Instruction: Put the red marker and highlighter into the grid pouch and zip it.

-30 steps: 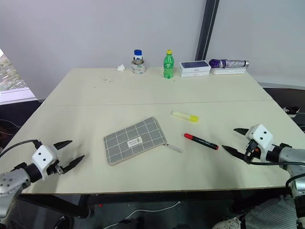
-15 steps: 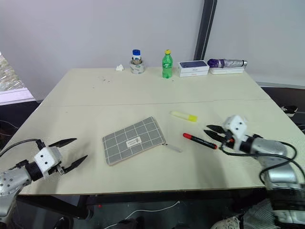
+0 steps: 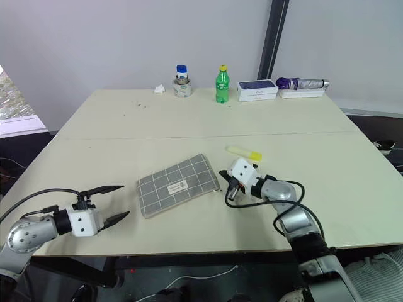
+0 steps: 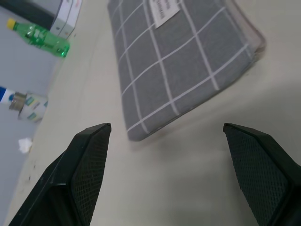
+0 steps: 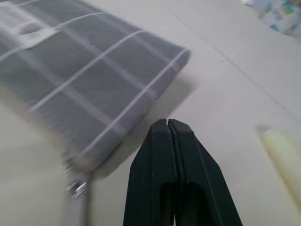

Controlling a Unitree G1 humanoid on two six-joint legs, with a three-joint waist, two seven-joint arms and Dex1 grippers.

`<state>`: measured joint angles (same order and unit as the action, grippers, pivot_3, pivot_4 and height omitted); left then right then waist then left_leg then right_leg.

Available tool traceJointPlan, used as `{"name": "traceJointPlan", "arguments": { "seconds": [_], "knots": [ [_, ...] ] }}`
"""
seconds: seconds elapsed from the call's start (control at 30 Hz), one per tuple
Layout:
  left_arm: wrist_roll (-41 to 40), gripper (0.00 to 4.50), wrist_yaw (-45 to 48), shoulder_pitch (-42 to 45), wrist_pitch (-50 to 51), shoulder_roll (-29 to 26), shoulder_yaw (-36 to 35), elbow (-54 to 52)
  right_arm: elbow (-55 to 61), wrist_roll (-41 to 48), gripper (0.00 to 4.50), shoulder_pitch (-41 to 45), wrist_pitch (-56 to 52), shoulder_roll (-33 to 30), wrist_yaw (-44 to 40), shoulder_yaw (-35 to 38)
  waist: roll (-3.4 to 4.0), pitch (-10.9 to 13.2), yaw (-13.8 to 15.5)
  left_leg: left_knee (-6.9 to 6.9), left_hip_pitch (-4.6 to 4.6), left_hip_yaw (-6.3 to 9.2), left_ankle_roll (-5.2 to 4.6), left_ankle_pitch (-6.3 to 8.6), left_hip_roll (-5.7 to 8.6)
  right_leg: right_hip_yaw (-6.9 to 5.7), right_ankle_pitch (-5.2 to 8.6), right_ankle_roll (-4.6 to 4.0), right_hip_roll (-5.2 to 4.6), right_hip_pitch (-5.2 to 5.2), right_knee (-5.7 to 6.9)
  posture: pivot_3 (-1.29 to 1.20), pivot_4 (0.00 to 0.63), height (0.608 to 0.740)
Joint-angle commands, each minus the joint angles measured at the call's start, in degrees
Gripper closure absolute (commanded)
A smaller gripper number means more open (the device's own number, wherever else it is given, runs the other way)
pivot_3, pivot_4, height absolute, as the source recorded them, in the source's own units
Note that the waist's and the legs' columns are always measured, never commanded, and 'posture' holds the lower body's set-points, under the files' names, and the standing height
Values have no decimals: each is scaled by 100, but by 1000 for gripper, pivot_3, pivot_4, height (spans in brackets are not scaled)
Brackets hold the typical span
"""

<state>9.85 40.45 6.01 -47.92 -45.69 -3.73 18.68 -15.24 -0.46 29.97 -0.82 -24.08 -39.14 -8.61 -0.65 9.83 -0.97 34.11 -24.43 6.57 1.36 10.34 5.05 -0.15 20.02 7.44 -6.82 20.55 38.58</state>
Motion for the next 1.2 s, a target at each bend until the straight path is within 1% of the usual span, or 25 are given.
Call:
{"name": "traceJointPlan", "arguments": {
  "seconds": [0.03,0.13,0.43,0.57,0.7,0.8,0.83,0.9,0.97,1.1,1.13,1.2],
  "knots": [
    [277,474,-274,237,-100,36,204,180,95,-116,4480,100,40,225,90,-183,-1,-1,5,0,0,1,0,0,0,0,0,0,1,1,2,0,150,740],
    [421,474,-389,424,-140,123,449,293,25,-297,4480,87,92,310,147,-328,-1,-1,9,2,2,0,1,-1,1,0,0,0,0,1,8,0,150,740],
    [525,474,-461,682,-354,264,1013,460,-89,-410,4480,124,7,295,172,-401,1,-2,10,5,5,1,9,-7,3,1,1,0,0,6,35,0,150,740],
    [500,474,-468,677,-354,272,1104,473,-45,-420,4480,94,-16,323,171,-410,4,-4,2,5,5,0,10,-7,3,3,1,0,0,8,40,0,150,740],
    [602,474,-607,893,-328,447,1234,519,-13,-431,4480,60,-28,339,177,-432,4,-5,27,6,6,1,10,-8,3,3,1,0,0,8,41,0,150,740],
    [449,474,-437,996,-257,523,1376,563,21,-441,4480,54,-33,340,156,-450,3,-6,31,10,6,2,11,-8,4,2,1,0,0,7,42,0,150,740],
    [458,719,-397,992,-268,502,1424,624,24,-452,4500,57,-28,332,153,-451,3,-6,22,10,6,2,11,-9,4,2,1,0,0,7,43,0,150,740],
    [436,1345,-363,965,-268,477,1468,734,24,-459,4500,59,-16,313,145,-441,5,-7,-2,9,6,1,11,-9,4,3,1,0,0,7,44,0,150,740],
    [391,2346,-351,938,-224,462,1477,810,35,-462,4500,52,-9,292,137,-430,5,-7,-7,8,6,1,11,-9,3,3,1,0,1,1,48,0,150,740],
    [93,4355,-174,897,5,490,1507,916,253,-155,4500,-20,-315,364,18,-268,23,-18,-8,7,15,2,12,-10,3,4,1,0,1,1,46,0,150,740],
    [72,4447,-136,900,6,479,1525,904,299,-126,4500,-26,-348,368,18,-255,29,-22,-17,6,16,2,12,-10,3,4,2,0,1,0,46,0,150,740],
    [-110,4447,-73,899,115,526,1494,788,487,184,4500,-56,-535,384,-156,-152,33,-24,-22,2,16,1,12,-10,3,5,2,0,1,-3,47,0,150,740]
  ]
}}
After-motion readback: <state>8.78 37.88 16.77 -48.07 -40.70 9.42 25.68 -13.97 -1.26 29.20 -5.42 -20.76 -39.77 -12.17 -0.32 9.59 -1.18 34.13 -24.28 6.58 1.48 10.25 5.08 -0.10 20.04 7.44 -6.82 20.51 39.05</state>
